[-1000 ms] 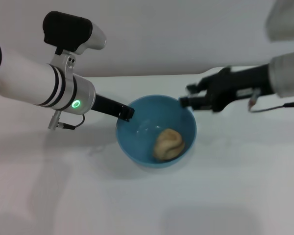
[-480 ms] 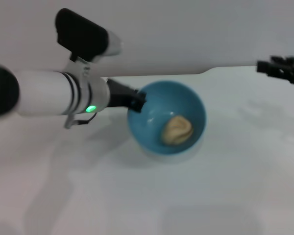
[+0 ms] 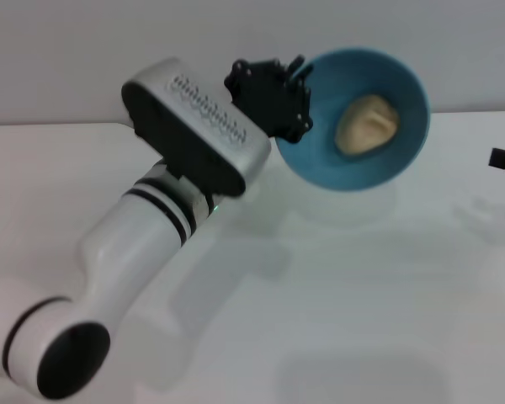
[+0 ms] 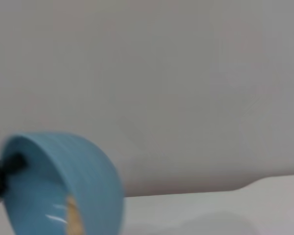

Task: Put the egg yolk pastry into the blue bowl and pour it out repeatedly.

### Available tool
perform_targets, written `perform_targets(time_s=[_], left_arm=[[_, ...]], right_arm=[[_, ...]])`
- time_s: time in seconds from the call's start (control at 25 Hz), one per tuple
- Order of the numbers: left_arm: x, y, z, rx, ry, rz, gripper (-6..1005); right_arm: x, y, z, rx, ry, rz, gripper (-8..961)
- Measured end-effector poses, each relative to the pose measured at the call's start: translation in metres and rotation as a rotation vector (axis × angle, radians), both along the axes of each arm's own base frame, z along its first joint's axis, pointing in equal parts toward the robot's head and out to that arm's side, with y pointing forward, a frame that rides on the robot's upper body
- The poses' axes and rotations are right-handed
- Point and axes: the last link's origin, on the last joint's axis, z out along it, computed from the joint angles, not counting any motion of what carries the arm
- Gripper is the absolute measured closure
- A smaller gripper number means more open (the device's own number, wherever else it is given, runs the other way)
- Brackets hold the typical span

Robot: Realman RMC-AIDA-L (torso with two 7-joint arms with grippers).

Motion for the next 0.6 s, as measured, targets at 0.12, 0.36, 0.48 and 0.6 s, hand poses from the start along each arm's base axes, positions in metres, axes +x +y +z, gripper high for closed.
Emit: perform_targets(time_s=[0.12, 0.36, 0.48, 0.6], left_arm=[[0.001, -0.008, 0.0, 0.084, 0.04, -0.084, 986], [0.004, -0.03, 0.003, 0.291, 0.134, -0.286, 986], [0.008, -0.037, 0.008, 0.368, 0.145, -0.337, 986], [0.012, -0.042, 0.011, 0.412, 0.133, -0.357, 986]], right_arm=[[0.006, -0.003, 0.002, 0.013, 0.016, -0.023, 467], [0.017, -0.01, 0.007, 0.045, 0.04, -0.066, 471], [0.018, -0.011, 0.008, 0.048, 0.042, -0.07, 474], [0.018, -0.01, 0.007, 0.043, 0.041, -0.067, 476]])
